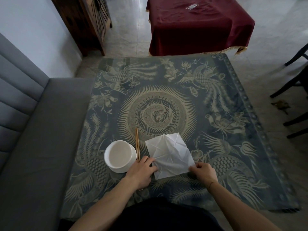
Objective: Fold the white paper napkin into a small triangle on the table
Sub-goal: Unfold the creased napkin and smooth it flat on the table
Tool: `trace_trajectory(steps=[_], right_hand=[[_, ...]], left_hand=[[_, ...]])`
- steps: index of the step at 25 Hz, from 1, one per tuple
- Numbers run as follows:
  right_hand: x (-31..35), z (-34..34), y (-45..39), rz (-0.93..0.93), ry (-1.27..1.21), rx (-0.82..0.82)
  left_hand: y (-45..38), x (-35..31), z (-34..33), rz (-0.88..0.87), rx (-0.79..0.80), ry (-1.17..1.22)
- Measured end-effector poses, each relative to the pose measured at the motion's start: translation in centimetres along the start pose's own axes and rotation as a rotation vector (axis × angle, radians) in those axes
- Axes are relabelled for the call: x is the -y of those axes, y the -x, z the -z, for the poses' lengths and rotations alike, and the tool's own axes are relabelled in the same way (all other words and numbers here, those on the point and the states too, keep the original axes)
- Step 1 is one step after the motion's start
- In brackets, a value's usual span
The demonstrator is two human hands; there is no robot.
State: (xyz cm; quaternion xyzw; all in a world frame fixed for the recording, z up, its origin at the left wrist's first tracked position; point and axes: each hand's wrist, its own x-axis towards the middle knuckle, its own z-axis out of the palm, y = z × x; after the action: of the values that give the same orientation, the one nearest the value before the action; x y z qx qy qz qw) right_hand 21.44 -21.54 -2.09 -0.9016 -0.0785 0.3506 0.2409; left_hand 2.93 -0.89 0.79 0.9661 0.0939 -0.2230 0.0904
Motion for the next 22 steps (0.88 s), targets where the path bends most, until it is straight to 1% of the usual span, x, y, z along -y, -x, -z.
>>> trace_trajectory(steps=[4,8,10,11,12,13,14,15,16,17,18,19,20,22], right_hand=[[-0.4,0.7,-0.5,0.014,0.065,0.119],[0.1,0.9,-0.6,0.014,0.110,0.335],[0.9,1.4,-0.6,0.022,0.219,0.424],[1.4,1.7,-0.5,0.044,0.332,0.417],[2.1,1.9,-0.4,0.081,0.482,0.340],[2.6,2.2,-0.2,0.140,0.638,0.194],[3.1,2.3,-0.1,0.235,0.745,0.027],[3.8,2.1,0.0,0.361,0.781,-0.103],[4.5,1.9,0.0,0.509,0.772,-0.178],[5.2,1.5,0.0,0.663,0.751,-0.193],[5.8,1.2,-0.2,0.791,0.751,-0.162],[6.5,0.9,-0.4,0.871,0.772,-0.110],[7.0,0.6,-0.7,0.902,0.789,-0.058],[7.6,0.1,-1.4,0.860,0.813,0.036]], left_hand=[[-0.1,0.4,0.4,0.007,-0.004,0.002],[-0.3,1.1,0.6,0.003,-0.027,-0.002],[-0.6,1.2,0.6,0.001,-0.044,0.003],[-0.8,1.3,0.7,0.007,-0.077,0.021],[-1.1,1.4,0.8,0.016,-0.127,0.046],[-1.5,1.5,1.1,0.026,-0.180,0.069],[-2.1,1.5,1.3,0.033,-0.221,0.083],[-2.7,1.4,1.7,0.032,-0.243,0.089],[-3.4,1.2,2.0,0.027,-0.246,0.096],[-4.0,0.9,2.2,0.020,-0.233,0.108],[-4.7,0.5,2.3,0.014,-0.213,0.125],[-5.3,0.0,2.3,0.010,-0.190,0.140],[-5.9,-0.4,2.1,0.009,-0.165,0.142],[-6.6,-0.8,1.3,0.027,-0.109,0.130]])
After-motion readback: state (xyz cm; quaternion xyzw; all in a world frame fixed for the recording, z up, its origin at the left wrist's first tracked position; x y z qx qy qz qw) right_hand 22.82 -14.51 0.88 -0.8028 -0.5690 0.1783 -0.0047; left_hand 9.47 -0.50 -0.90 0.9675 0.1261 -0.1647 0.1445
